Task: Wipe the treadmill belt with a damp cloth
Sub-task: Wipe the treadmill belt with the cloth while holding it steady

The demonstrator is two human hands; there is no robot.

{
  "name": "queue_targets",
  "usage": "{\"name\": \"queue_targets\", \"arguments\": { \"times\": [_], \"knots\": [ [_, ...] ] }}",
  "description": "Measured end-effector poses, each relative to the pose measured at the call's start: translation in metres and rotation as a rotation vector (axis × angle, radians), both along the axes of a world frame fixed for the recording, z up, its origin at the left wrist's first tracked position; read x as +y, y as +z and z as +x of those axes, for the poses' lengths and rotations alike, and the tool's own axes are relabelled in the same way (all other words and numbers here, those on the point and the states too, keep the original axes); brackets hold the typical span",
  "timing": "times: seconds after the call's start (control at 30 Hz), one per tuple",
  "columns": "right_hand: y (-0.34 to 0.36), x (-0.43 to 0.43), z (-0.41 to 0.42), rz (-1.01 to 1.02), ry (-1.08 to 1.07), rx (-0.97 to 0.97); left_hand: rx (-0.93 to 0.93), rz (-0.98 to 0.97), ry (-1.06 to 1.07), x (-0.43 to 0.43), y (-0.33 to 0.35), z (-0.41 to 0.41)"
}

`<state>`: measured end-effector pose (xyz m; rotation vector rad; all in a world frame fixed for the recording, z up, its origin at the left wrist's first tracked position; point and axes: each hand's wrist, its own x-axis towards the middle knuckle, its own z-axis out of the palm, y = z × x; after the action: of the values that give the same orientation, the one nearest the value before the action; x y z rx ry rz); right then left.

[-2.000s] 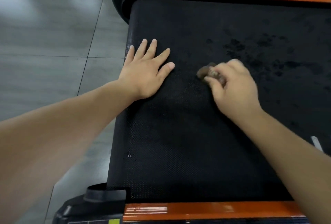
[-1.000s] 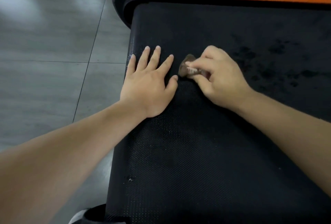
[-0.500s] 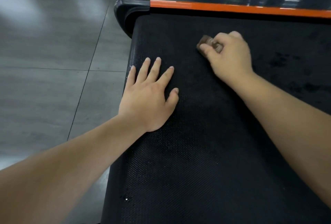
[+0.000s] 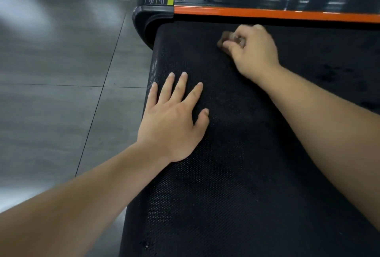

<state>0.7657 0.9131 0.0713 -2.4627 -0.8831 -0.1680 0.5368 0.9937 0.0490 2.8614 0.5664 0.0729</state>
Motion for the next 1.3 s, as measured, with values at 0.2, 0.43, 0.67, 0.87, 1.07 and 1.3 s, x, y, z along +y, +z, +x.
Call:
{"name": "queue_targets", "arguments": {
  "times": [0.2,0.43,0.67,0.87,1.07,1.3],
  "knots": [
    [-0.004,0.012,-0.011,-0.112,0.322,-0.099,0.008,0.008,-0.005,-0.001,-0.001,0.0],
    [-0.006,0.039,0.009,-0.093,0.176,-0.1,0.042,0.045,-0.023,-0.003,0.004,-0.001],
    [-0.001,0.052,0.039,-0.061,-0.072,-0.084,0.029,0.045,-0.087,-0.002,0.003,-0.001],
    [0.005,0.028,0.06,-0.049,-0.162,-0.004,0.033,0.057,-0.084,-0.004,0.003,0.0],
    [0.001,-0.002,0.031,-0.106,0.132,-0.016,0.037,0.067,-0.138,-0.005,0.005,0.0],
    [-0.007,-0.015,0.01,-0.076,0.125,-0.026,0.014,0.056,-0.184,-0.003,0.006,-0.001]
  ]
}}
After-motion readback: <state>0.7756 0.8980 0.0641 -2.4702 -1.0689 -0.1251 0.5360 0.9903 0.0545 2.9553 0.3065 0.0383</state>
